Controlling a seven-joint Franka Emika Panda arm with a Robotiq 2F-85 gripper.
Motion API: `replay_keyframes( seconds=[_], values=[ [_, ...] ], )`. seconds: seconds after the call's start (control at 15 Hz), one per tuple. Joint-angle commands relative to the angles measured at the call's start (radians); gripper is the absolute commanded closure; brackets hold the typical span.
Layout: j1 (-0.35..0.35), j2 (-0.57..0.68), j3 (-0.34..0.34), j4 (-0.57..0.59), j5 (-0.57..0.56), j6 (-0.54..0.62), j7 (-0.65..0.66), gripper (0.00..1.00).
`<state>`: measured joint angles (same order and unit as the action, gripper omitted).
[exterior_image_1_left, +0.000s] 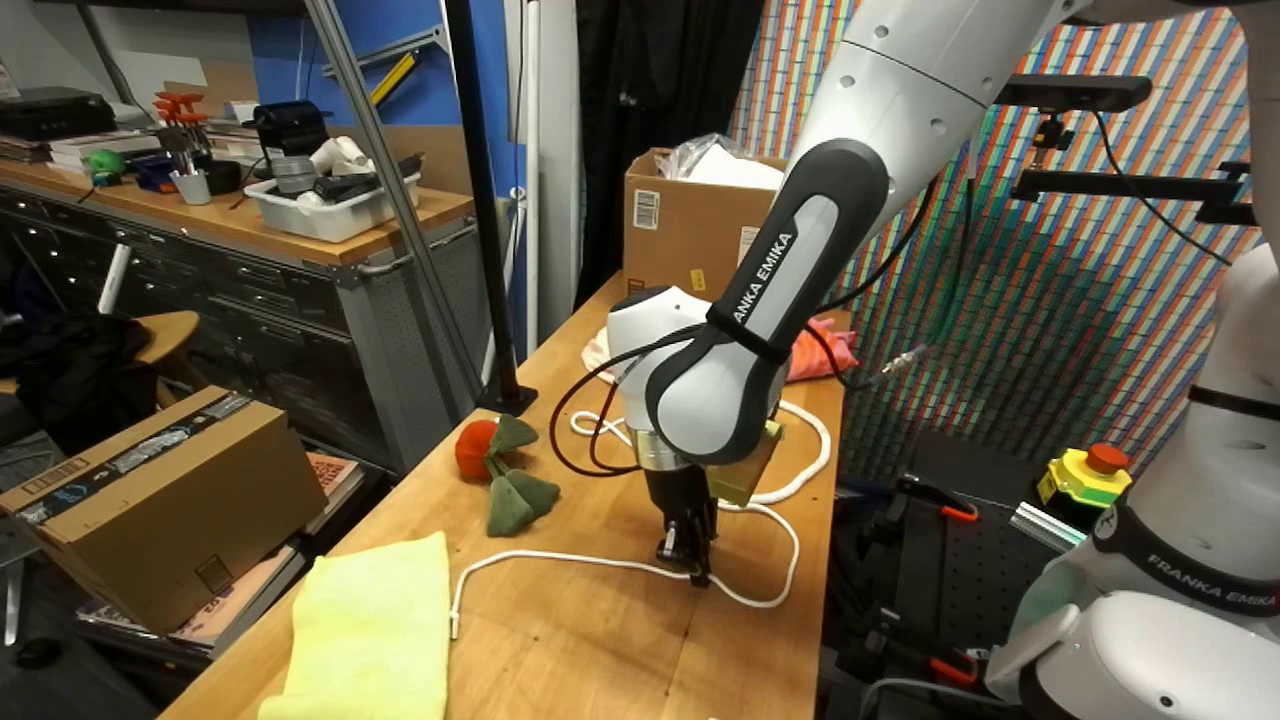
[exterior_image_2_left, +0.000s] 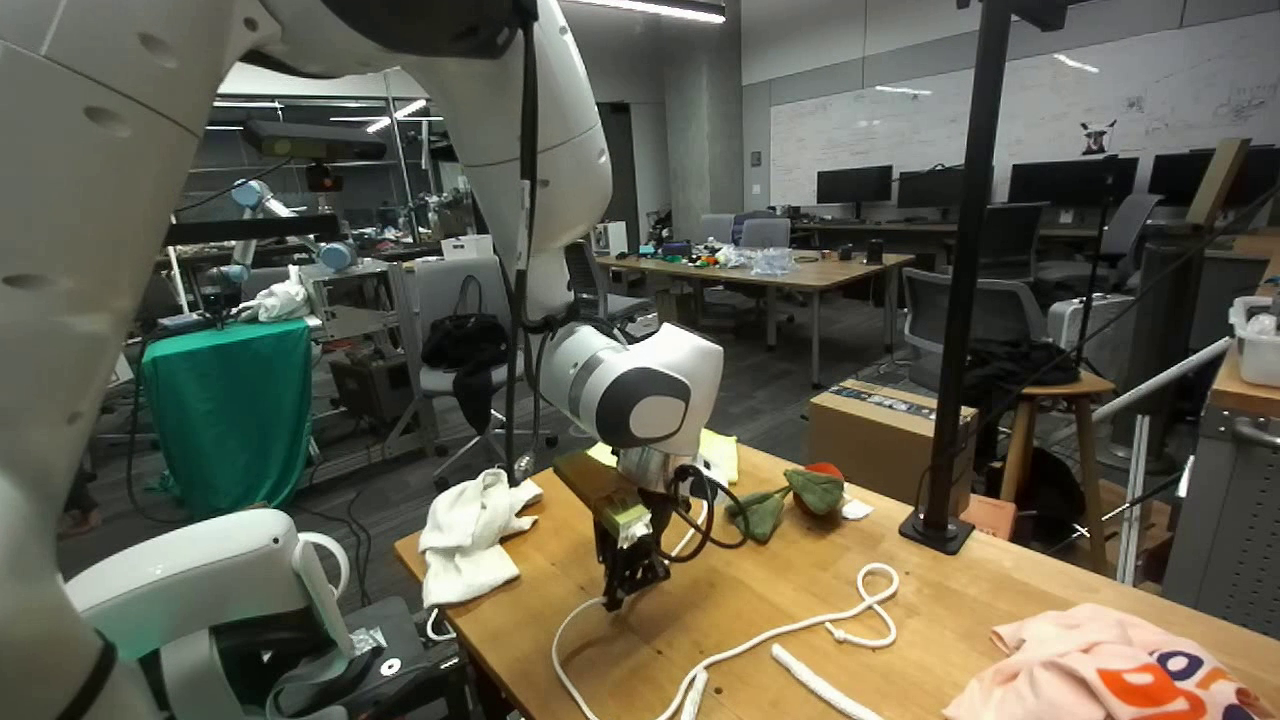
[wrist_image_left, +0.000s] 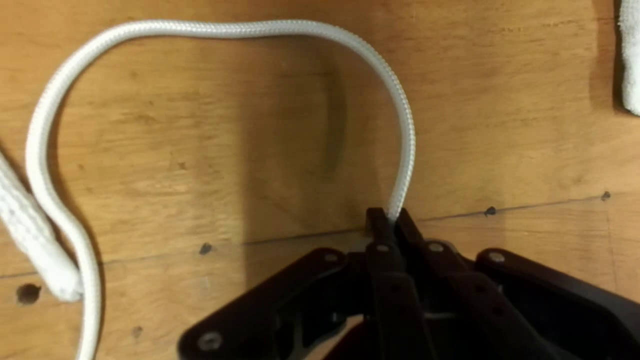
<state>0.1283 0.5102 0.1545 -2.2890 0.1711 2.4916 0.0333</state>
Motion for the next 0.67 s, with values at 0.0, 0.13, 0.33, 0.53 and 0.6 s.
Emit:
replay_keyframes(
  seconds=[0.0, 0.13, 0.33, 0.53, 0.6],
  values=[
    [-0.032, -0.075, 0.018, -0.092, 0.048, 0.019, -0.008, 0.94],
    [-0.041, -0.094, 0.021, -0.125, 0.064, 0.019, -0.014, 0.94],
    [-0.059, -0.13, 0.033, -0.177, 0.11, 0.024, -0.029, 0.94],
    [-0.072, -0.162, 0.054, -0.222, 0.165, 0.029, -0.054, 0.94],
    [-0.075, -0.17, 0.062, -0.232, 0.185, 0.027, -0.062, 0.94]
  ],
)
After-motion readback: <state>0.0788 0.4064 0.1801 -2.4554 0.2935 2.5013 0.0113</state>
